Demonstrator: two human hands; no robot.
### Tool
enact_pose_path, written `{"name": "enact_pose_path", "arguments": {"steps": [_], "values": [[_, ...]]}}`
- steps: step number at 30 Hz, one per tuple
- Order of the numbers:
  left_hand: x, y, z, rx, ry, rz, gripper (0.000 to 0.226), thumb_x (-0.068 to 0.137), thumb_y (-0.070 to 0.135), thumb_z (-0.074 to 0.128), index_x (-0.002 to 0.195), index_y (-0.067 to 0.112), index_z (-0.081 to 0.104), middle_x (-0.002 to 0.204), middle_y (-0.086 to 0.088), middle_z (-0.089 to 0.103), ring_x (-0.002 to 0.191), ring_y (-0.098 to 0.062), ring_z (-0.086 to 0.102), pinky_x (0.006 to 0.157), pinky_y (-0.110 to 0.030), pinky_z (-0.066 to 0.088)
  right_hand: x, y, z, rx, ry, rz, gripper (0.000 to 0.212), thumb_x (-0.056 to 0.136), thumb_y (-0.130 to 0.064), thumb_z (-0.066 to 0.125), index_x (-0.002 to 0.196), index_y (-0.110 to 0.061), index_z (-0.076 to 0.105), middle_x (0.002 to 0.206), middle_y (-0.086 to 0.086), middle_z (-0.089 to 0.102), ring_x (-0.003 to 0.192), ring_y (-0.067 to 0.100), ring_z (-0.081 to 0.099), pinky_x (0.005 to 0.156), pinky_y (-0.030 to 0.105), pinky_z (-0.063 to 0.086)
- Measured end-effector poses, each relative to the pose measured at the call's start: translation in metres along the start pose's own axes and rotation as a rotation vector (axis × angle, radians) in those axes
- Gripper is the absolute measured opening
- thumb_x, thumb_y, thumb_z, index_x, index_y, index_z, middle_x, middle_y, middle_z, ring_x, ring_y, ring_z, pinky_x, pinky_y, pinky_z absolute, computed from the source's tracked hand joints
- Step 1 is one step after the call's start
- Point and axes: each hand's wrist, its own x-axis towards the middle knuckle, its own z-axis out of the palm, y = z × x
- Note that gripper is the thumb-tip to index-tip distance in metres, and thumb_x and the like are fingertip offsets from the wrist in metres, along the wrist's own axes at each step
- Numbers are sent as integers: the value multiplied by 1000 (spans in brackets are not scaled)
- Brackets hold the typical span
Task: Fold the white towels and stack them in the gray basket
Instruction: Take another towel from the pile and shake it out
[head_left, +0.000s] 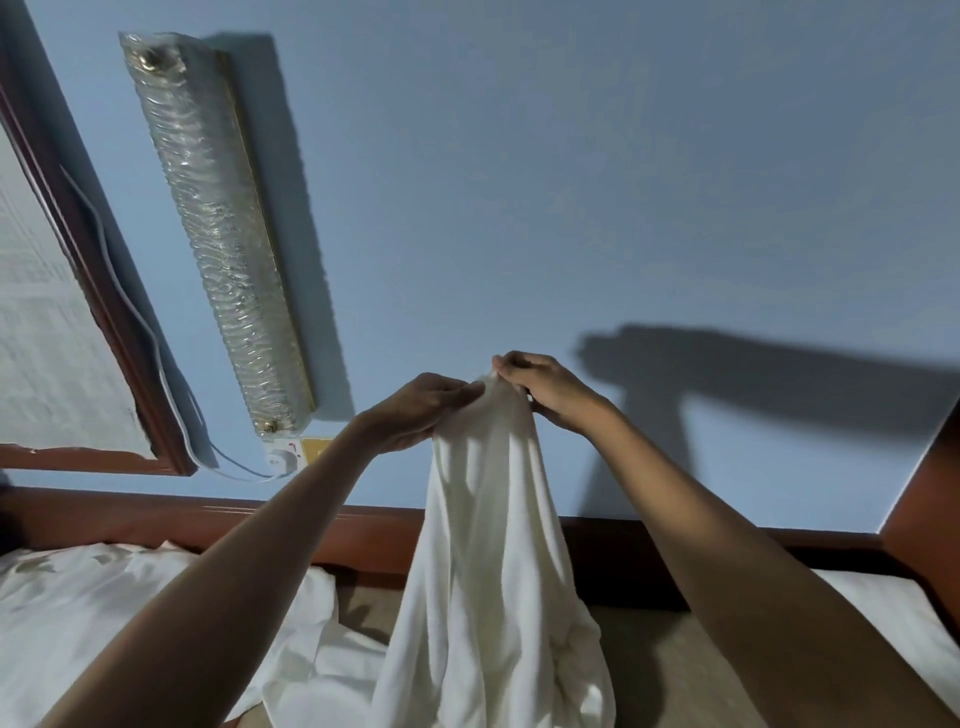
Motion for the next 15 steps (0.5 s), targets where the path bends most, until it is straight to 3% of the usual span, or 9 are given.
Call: {"name": "enact_pose_path", "arguments": {"steps": [3, 6, 9, 12, 14, 15], "values": [[2, 0, 7, -23, 25, 11, 49, 99, 40, 64, 113, -7, 72, 115, -26, 72, 105, -37, 71, 98, -49, 56, 13, -9, 5, 32, 177, -48, 38, 98, -34, 67, 63, -22, 59, 60, -6, 48, 59, 11, 45, 57, 26, 34], [1, -4, 7, 13, 18, -29, 42, 100, 40, 62, 113, 2, 74, 114, -12, 76, 105, -25, 72, 92, -39, 58, 23, -17, -1, -12, 413, -74, 41, 98, -30, 66, 61, -20, 52, 50, -11, 43, 51, 8, 38, 53, 25, 31], [0, -17, 2, 158, 19, -57, 46, 103, 43, 57, 108, 0, 73, 99, -11, 71, 90, -22, 63, 83, -34, 47, 25, -18, -14, -70, 618, -57, 38, 99, -28, 62, 64, -18, 50, 58, -3, 43, 54, 12, 39, 49, 23, 32], [0, -17, -8, 276, 83, -66, 45, 107, 40, 51, 89, 1, 65, 75, -8, 51, 71, -18, 44, 65, -24, 37, 21, -12, -25, -307, 482, -4, 31, 99, -31, 62, 73, -16, 58, 62, 0, 50, 55, 12, 48, 53, 24, 36], [2, -10, -15, 258, 138, -48, 43, 109, 35, 49, 82, 6, 64, 64, 2, 55, 61, -14, 45, 54, -21, 37, 18, -8, -28, -499, 220, 101, 21, 96, -37, 67, 96, -16, 68, 82, -1, 64, 76, 13, 63, 62, 23, 44], [3, -5, -18, 225, 158, -24, 41, 109, 34, 49, 84, 7, 67, 66, 2, 59, 60, -13, 48, 53, -22, 38, 15, -6, -27, -547, 85, 158, 28, 93, -41, 71, 109, -19, 68, 95, -3, 68, 90, 13, 66, 69, 24, 48]]}}
